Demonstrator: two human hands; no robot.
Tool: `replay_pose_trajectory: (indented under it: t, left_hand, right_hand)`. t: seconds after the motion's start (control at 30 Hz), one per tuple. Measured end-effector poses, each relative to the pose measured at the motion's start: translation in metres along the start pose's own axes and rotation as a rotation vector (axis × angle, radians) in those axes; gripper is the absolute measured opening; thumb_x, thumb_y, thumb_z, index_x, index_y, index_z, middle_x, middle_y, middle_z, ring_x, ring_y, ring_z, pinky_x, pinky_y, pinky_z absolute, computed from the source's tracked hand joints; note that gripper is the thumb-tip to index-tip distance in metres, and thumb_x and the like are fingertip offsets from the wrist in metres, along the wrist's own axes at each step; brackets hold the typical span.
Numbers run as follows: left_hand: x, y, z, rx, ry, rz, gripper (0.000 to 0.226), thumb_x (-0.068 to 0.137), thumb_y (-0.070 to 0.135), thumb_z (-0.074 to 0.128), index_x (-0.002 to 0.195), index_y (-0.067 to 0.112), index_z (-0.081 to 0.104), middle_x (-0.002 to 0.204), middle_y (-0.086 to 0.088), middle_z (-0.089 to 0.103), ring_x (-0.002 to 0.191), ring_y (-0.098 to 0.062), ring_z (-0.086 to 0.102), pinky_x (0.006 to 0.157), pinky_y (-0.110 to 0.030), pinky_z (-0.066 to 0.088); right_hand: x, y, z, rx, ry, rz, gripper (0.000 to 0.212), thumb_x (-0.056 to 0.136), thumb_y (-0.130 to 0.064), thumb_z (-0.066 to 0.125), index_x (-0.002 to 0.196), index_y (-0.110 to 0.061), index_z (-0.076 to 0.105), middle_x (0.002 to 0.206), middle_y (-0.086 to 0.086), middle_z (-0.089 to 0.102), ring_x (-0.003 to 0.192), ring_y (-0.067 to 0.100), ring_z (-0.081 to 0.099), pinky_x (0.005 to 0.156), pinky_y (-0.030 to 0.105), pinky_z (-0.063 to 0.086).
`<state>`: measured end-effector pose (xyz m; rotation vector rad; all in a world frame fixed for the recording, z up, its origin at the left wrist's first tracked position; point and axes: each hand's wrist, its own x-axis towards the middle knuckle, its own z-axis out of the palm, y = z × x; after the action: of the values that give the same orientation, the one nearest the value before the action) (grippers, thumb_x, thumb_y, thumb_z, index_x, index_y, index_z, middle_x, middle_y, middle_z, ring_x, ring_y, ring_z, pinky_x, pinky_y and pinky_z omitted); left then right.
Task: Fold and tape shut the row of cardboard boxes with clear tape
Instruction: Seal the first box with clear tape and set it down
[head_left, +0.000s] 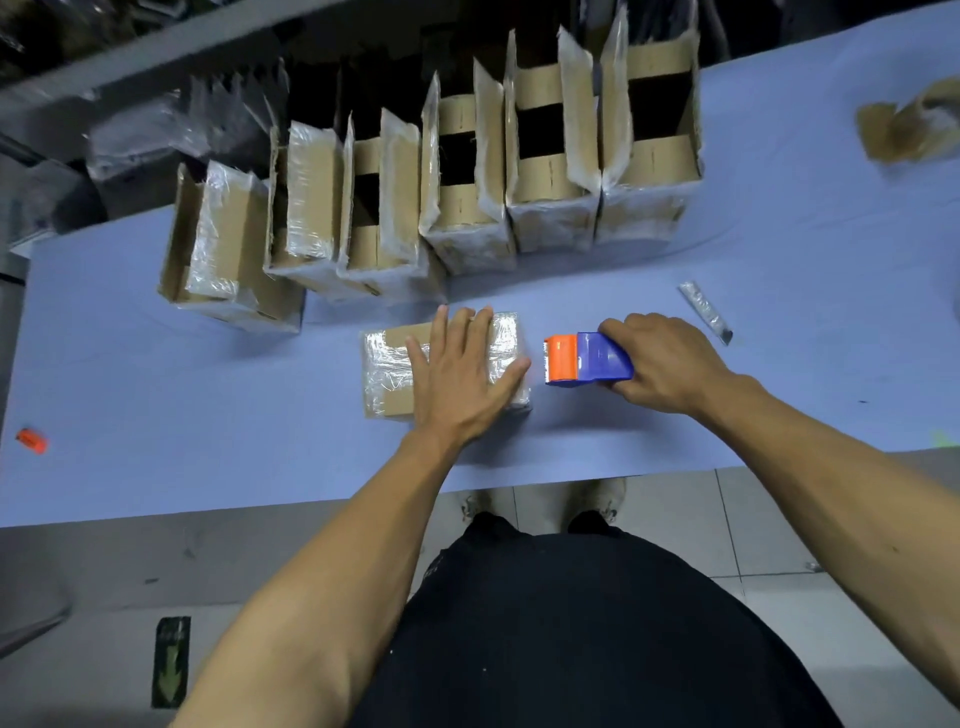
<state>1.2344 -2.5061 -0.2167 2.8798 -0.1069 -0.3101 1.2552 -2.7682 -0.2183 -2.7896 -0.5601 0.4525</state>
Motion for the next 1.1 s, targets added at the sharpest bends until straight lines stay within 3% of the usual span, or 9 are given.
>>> replay_pose_trajectory:
  t: [0.37,0.5,0.67,0.77,0.9,1.0,1.1]
  left_hand:
    - [0.006,0.008,0.003,-0.069,0.050,-0.043,0.072,0.087,0.062,0.042,0.148,0.023,0.038,0.149,0.000,0.037,0.148,-0.028,0.020,0.116,-0.069,0.007]
    - [0.006,0.008,0.004,-0.050,0.079,-0.026,0.069,0.086,0.060,0.041,0.144,0.021,0.042,0.143,-0.002,0.042,0.143,-0.029,0.029,0.114,-0.069,0.012]
    - [0.009,0.008,0.004,-0.033,0.113,-0.022,0.063,0.087,0.057,0.047,0.138,0.020,0.048,0.136,-0.003,0.048,0.132,-0.028,0.035,0.112,-0.065,0.018]
    - [0.004,0.011,0.003,0.001,0.139,-0.025,0.057,0.089,0.059,0.050,0.132,0.021,0.052,0.127,-0.004,0.053,0.122,-0.029,0.041,0.103,-0.056,0.026]
    - [0.012,0.000,-0.013,0.116,0.054,-0.041,0.065,0.083,0.073,0.041,0.125,0.025,0.057,0.123,-0.005,0.059,0.115,-0.032,0.049,0.089,-0.046,0.033]
    - [0.024,-0.025,-0.026,-0.091,-0.182,-0.143,0.071,0.088,0.079,0.037,0.133,0.027,0.056,0.136,-0.005,0.061,0.124,-0.031,0.054,0.089,-0.041,0.040]
    - [0.013,-0.041,-0.023,-0.361,-0.201,-0.272,0.057,0.096,0.070,0.038,0.126,0.027,0.061,0.133,-0.005,0.064,0.124,-0.031,0.056,0.092,-0.038,0.041]
  right_hand:
    - [0.018,-0.065,-0.016,-0.310,-0.038,0.088,0.032,0.072,-0.020,0.064,0.101,-0.014,0.051,0.077,0.006,0.042,0.067,0.027,0.039,0.063,0.032,0.028]
    - [0.022,-0.093,-0.027,-0.387,-0.093,0.168,0.038,0.076,-0.030,0.069,0.106,-0.015,0.053,0.094,0.007,0.060,0.076,0.026,0.050,0.069,0.033,0.030]
    - [0.025,-0.108,-0.027,-0.449,-0.076,0.231,0.036,0.082,-0.023,0.067,0.114,-0.013,0.054,0.107,0.009,0.061,0.096,0.027,0.060,0.074,0.034,0.032]
    - [0.021,-0.118,-0.014,-0.406,-0.064,0.226,0.027,0.089,-0.012,0.055,0.116,-0.009,0.055,0.112,0.011,0.061,0.101,0.028,0.060,0.078,0.034,0.036]
    - [0.013,-0.108,-0.009,-0.324,0.003,0.284,0.033,0.080,-0.015,0.064,0.112,-0.013,0.054,0.105,0.009,0.061,0.094,0.029,0.060,0.071,0.034,0.031]
    - [0.008,-0.089,-0.013,-0.192,0.141,0.350,0.031,0.079,-0.020,0.065,0.106,-0.010,0.051,0.094,0.012,0.059,0.080,0.033,0.055,0.064,0.033,0.032]
    - [0.006,-0.083,-0.018,0.030,0.239,0.412,0.042,0.080,-0.035,0.069,0.112,-0.013,0.053,0.098,0.013,0.061,0.087,0.037,0.059,0.062,0.034,0.037]
